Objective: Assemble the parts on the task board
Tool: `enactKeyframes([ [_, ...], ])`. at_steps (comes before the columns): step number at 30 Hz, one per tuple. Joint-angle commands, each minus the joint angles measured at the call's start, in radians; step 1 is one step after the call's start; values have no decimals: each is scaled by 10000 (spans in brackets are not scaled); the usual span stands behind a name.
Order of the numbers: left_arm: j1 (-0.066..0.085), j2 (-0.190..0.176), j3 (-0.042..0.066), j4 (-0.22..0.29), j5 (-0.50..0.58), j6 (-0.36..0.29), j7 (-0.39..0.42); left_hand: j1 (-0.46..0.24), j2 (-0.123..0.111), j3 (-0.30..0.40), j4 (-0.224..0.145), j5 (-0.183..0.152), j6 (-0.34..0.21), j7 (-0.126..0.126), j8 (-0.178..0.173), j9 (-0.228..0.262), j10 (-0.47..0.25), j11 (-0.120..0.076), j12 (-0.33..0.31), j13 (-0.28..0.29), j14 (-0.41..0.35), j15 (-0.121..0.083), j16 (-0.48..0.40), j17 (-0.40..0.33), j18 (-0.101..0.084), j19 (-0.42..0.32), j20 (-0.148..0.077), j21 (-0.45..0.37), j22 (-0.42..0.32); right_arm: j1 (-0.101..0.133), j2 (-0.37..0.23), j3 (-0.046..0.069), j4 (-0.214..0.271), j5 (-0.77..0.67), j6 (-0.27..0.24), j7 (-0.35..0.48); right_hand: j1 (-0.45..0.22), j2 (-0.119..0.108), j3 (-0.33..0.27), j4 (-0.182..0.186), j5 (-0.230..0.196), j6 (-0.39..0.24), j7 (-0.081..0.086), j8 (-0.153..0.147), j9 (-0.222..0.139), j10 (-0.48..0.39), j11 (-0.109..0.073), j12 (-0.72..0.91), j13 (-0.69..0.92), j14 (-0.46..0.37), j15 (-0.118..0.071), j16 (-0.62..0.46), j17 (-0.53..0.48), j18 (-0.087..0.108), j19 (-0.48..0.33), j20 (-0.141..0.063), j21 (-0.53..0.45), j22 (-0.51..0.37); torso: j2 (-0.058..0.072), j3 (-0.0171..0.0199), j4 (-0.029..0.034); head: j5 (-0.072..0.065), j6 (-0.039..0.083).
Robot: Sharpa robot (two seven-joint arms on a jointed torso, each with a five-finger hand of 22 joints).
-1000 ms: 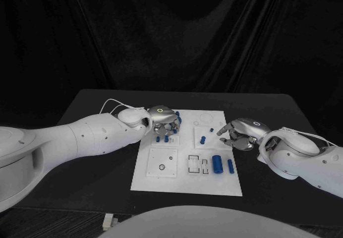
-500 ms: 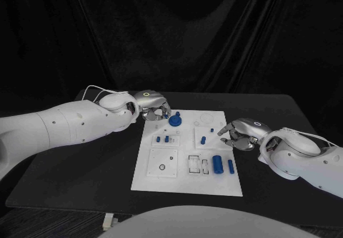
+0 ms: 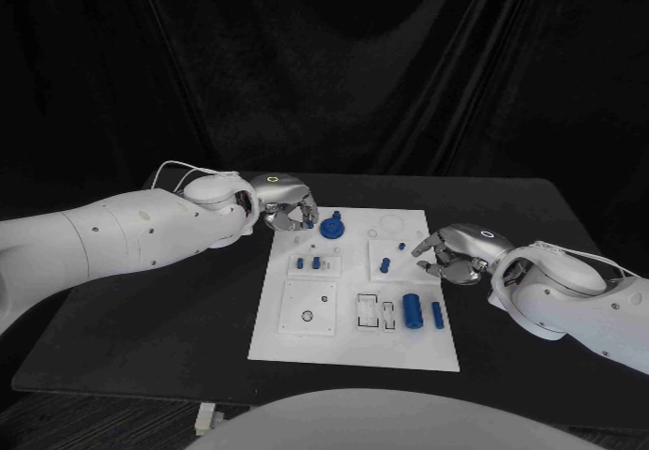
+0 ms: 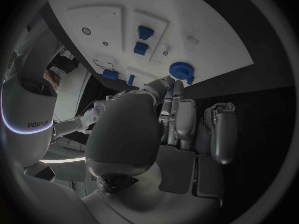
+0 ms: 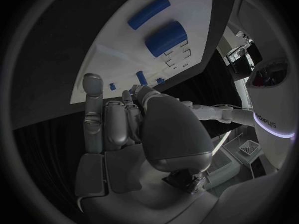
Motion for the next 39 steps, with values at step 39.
enactKeyframes([
  [39, -719, 564, 5, -567, 149, 387, -61, -21, -38, 51, -120, 73, 20, 127, -26, -33, 42, 73, -146, -116, -92, 48, -59, -54, 23, -75, 41, -40, 2102, -50, -68, 5, 58, 3, 41, -90, -38, -37, 89, -29, 54, 75, 7, -24, -11, -31, 7, -51, 15, 324, 52, -63, -30, 138, -28, -2, -55, 524, 19, -17, -26, 47, -1],
])
